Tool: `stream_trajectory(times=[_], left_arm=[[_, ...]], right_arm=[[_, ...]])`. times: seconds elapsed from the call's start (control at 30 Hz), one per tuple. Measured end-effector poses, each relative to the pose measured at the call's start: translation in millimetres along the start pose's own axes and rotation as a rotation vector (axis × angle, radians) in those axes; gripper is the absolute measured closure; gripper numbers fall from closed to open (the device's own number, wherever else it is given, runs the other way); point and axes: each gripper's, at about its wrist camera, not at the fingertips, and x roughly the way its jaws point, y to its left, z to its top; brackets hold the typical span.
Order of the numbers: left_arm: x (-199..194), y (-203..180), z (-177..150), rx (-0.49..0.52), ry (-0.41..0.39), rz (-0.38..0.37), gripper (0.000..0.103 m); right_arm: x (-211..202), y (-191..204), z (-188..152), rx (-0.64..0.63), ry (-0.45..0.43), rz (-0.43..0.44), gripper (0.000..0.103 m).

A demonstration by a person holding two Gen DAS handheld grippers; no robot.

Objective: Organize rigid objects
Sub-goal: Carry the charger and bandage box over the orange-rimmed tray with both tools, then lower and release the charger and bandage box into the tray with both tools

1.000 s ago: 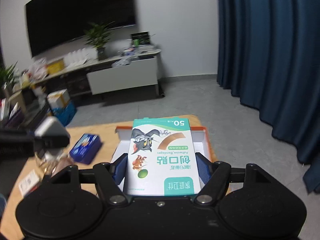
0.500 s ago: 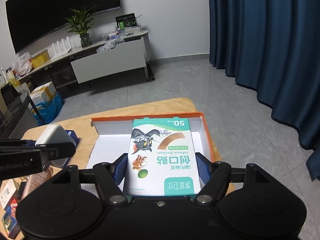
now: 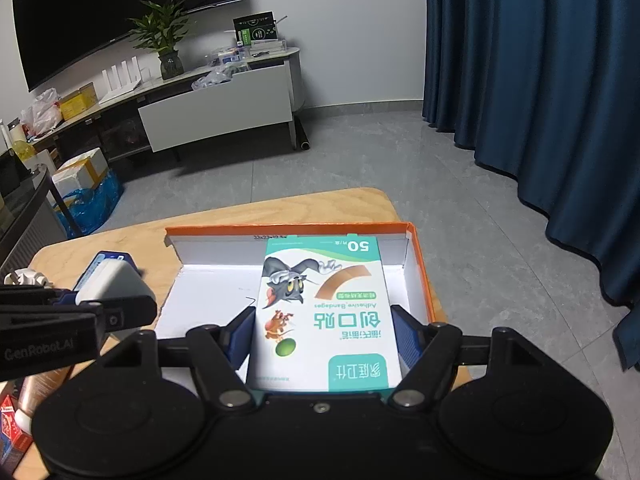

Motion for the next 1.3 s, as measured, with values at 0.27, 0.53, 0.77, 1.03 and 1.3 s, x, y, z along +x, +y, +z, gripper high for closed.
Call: stream_trajectory(times=[0.27,0.53,0.77,1.03,1.3], left_arm=[[6.2,-2.3,0.8,0.005,0.0,0.011,0.074],[10.4,-1.9,2.0,-0.003,0.007,0.016,0.074],[15.0,-1.1,4.2,-0.006,0.008,0.02,0.074],[21.0,1.1,5.2,-0.005,0.006,0.025,0.074],[30.2,2.0,5.3,-0.015,0.014,0.024,0.074]], right_arm=[[6.7,0.0,0.9,-0.007,0.008,-0.003,0.019],[12.5,0.6,1.7,-0.016,0.014,0.002,0.019],[18.0,2.2,3.2,-0.019,0.022,0.006,0.019],[24.0,2.8,4.6,-0.024,0.028,0.002,0.019],[31.7,4.8,6.9,-0.029,0.034,-0.011,0.019]])
